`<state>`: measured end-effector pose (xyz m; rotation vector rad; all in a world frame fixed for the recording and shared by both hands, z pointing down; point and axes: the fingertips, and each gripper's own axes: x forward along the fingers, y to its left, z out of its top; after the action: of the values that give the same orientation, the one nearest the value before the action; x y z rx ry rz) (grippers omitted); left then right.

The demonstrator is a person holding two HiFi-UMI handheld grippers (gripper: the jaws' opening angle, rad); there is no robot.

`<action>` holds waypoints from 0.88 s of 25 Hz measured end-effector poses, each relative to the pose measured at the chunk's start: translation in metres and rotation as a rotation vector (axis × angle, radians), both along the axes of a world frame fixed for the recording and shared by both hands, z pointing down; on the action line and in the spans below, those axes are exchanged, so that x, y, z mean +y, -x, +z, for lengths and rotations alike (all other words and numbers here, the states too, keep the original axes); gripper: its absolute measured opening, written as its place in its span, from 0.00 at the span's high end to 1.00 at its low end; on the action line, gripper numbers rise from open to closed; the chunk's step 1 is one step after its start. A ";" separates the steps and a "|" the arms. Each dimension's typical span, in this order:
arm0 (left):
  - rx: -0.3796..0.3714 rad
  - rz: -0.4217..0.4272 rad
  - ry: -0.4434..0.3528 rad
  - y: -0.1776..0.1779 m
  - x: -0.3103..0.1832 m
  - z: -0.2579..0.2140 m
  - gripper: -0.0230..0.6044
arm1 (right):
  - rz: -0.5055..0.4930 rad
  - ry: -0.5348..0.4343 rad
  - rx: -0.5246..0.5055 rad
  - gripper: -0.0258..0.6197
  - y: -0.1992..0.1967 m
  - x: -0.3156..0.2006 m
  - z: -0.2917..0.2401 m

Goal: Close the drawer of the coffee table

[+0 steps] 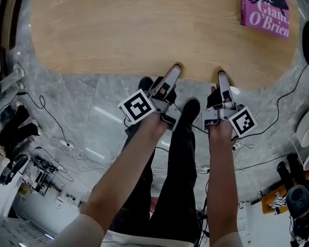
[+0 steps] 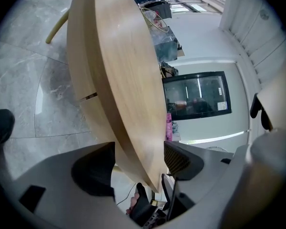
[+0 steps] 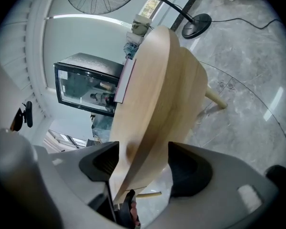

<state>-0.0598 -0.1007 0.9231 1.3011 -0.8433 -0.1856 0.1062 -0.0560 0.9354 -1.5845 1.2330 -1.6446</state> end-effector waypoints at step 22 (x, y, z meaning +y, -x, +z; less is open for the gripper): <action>-0.178 0.257 -0.062 -0.009 0.066 -0.110 0.66 | -0.116 0.048 0.077 0.70 0.010 0.065 -0.114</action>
<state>-0.0511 -0.0350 0.8130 1.4868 -0.8160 0.1095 0.0961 0.0087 0.8211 -1.6467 1.3574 -1.7106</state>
